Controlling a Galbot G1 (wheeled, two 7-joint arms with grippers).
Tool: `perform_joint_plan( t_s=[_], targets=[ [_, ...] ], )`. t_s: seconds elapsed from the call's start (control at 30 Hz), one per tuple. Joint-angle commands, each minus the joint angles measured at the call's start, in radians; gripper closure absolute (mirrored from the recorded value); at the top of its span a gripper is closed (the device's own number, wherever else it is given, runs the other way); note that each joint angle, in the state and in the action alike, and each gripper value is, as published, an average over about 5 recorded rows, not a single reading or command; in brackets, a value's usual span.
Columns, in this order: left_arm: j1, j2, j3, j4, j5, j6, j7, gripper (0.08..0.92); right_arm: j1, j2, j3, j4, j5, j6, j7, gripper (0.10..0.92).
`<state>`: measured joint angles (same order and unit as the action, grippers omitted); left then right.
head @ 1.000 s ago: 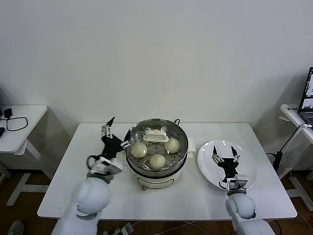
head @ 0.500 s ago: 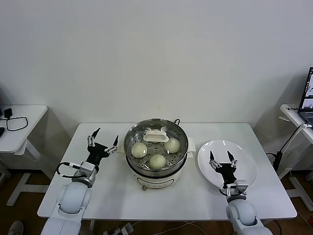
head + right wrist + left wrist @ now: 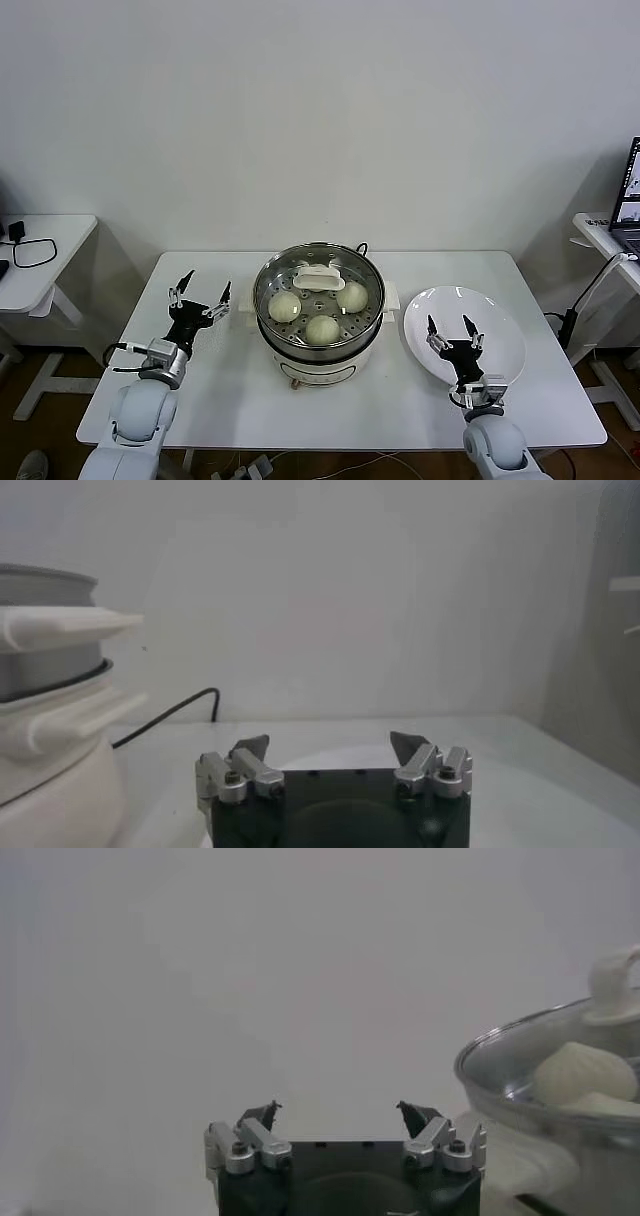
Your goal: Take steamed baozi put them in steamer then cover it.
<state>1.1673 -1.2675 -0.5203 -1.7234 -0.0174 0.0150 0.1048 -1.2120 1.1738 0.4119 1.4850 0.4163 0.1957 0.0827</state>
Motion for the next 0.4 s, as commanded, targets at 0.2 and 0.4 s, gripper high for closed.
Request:
perform_joint_plan(
  t_s=[0.2, 0.4],
  targets=[
    [0.005, -0.002, -0.013, 0.036, -0.047, -0.046, -0.001, 0.177, -0.015, 0.012, 0.0, 0.007, -0.014, 0.003, -0.007, 0.203],
    [0.006, -0.002, -0.015, 0.041, -0.047, -0.048, -0.002, 0.177, -0.02, 0.012, 0.004, 0.01, -0.017, 0.006, -0.007, 0.203]
  ],
)
